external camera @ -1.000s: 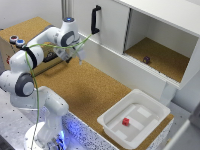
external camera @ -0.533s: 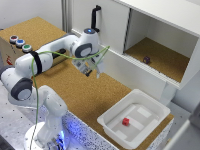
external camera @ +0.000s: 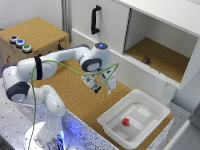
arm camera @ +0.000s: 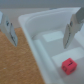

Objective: Pick up the pink block

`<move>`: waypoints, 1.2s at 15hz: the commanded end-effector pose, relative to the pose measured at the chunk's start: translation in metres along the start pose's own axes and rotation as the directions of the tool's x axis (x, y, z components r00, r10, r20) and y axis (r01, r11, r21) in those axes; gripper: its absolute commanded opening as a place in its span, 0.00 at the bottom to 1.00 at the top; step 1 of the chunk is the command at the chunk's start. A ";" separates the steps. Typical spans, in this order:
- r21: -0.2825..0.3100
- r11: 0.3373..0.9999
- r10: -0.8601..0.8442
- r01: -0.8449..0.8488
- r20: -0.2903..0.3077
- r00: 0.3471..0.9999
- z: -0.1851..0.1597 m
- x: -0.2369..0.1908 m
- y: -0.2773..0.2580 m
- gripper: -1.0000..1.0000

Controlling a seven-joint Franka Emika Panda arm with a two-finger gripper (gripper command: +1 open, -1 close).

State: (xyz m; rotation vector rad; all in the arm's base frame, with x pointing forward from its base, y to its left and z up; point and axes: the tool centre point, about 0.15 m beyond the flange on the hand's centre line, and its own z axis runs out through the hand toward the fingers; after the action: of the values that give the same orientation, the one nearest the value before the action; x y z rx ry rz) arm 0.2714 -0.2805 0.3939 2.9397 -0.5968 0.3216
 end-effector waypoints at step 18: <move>0.150 0.766 -0.639 0.625 0.062 0.767 0.155 0.024 0.091 1.00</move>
State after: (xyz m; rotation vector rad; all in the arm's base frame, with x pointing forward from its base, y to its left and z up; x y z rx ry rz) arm 0.3019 -0.3984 0.2892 2.9663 0.3362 0.0179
